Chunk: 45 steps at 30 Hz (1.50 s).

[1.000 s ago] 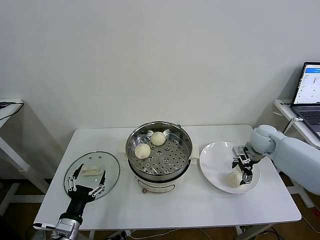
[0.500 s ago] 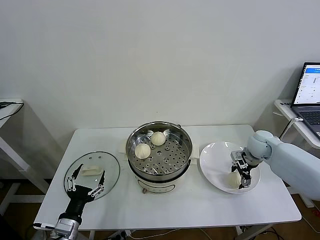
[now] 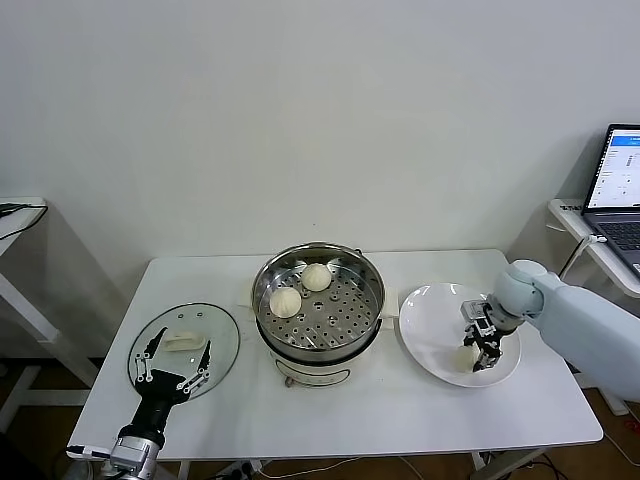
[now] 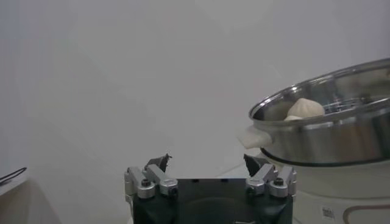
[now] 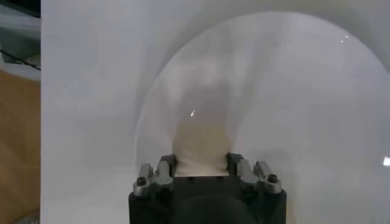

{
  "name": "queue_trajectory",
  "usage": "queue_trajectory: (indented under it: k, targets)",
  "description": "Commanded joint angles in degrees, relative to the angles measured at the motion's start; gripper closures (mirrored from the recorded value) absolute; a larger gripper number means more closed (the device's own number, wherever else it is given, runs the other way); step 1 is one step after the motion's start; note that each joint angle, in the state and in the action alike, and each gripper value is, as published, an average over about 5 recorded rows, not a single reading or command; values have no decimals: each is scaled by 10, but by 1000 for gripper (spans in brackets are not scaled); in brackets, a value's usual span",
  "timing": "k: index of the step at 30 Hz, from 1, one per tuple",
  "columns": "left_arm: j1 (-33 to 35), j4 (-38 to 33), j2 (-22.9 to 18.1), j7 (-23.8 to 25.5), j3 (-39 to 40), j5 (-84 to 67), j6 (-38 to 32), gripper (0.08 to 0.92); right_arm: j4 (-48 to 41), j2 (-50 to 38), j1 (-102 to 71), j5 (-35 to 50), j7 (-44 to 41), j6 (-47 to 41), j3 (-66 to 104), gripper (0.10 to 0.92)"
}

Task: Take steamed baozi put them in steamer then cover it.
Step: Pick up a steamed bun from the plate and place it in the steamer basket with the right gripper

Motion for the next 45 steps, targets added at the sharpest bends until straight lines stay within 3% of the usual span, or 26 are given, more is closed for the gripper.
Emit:
queue_trajectory:
  k: [1,7,15,26,37,45]
  targets:
    - [1,-2,0,0,0,0,1,177,20,-27,130,80,-6,-4,-62,441]
    - [3,-4,1,0,0,0,1,177,41,-24,318,151,-11,20,-158,440]
    - [2,-8,3,0,-1,-1,2,177,81,52,502,193,-26,155,-262,426]
    - [0,-8,4,2,-12,-6,2,177,163,190,521,92,7,293,-314,423]
    - [-8,0,5,4,-15,-12,2,177,138,289,469,0,62,393,-342,423]
    - [-14,9,6,7,-19,-16,2,177,127,325,421,-26,89,419,-346,419]
